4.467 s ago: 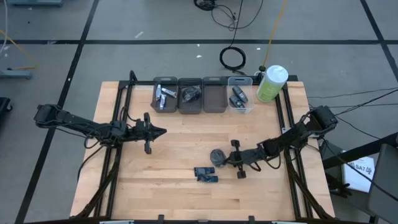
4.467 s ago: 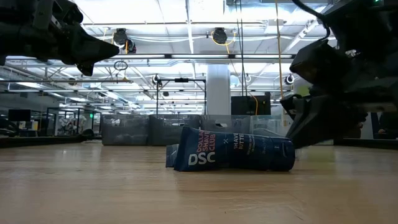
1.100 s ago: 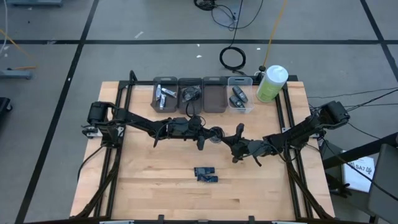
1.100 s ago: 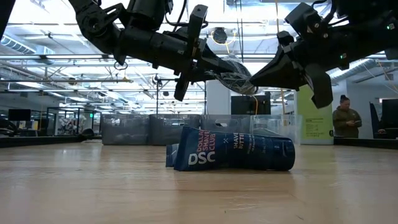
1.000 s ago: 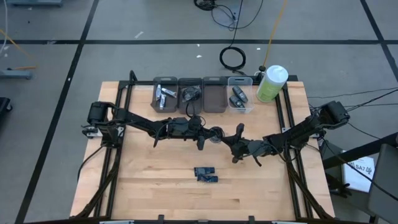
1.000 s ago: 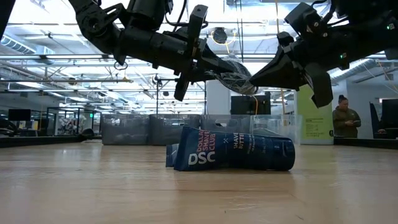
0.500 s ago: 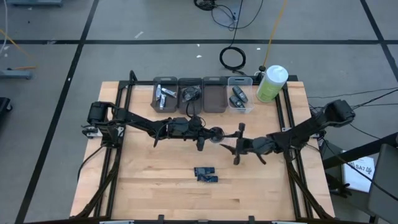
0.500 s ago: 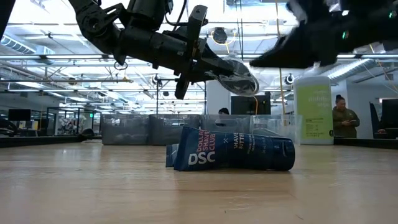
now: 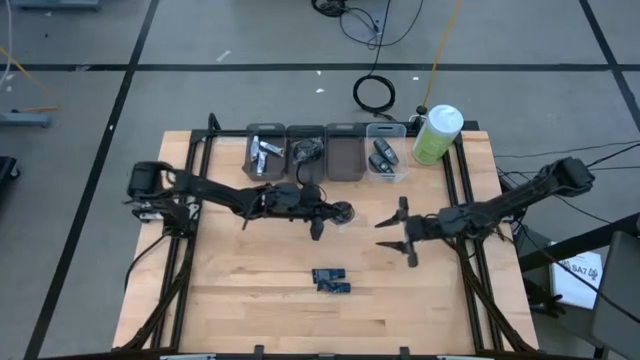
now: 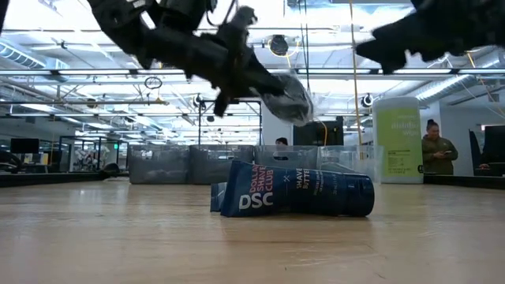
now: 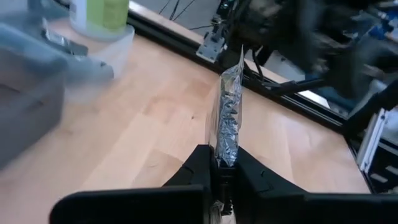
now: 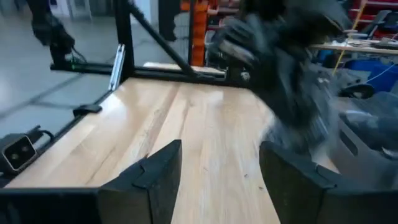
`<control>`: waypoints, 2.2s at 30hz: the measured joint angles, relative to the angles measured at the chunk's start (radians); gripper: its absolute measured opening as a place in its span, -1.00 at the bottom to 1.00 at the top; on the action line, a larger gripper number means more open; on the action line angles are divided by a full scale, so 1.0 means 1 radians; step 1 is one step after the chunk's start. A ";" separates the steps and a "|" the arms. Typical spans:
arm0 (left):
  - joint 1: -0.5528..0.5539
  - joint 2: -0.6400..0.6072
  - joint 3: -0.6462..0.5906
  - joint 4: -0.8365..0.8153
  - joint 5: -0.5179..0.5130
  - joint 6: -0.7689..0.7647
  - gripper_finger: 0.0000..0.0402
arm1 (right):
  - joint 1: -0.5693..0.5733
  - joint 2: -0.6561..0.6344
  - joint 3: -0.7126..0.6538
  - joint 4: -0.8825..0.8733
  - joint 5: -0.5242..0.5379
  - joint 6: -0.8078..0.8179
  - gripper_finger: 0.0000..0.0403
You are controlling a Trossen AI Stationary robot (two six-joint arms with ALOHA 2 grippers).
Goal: Pick & Place Travel size toiletries
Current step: Put the hair brush into the middle black bin
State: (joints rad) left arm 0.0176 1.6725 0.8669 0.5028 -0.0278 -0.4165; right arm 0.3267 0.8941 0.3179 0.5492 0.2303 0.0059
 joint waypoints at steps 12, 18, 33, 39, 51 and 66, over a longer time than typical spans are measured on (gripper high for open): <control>-0.089 -0.335 0.000 -0.299 -0.296 0.201 -0.95 | -0.076 -0.376 -0.254 0.064 -0.061 0.151 -0.04; -0.112 -0.404 0.000 -0.386 -0.391 0.206 -0.90 | -0.167 -0.496 -0.256 -0.032 -0.181 0.136 -0.07; -0.154 -0.413 0.000 -0.431 -0.450 0.213 -0.95 | -0.408 -0.891 -0.259 -0.401 -0.314 0.145 -0.13; -0.153 -0.413 0.000 -0.426 -0.508 0.212 -0.90 | -0.424 -0.879 -0.259 -0.410 -0.309 0.139 -0.14; -0.105 -0.413 0.000 -0.476 -0.612 0.175 -0.90 | -0.425 -0.879 -0.259 -0.403 -0.310 0.139 -0.12; 0.128 -0.374 0.000 -0.433 -0.630 0.049 -0.91 | -0.424 -0.880 -0.260 -0.403 -0.310 0.139 -0.12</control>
State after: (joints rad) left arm 0.1453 1.2989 0.8669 0.0699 -0.6582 -0.3673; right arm -0.0975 0.0143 0.0582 0.1459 -0.0796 0.1449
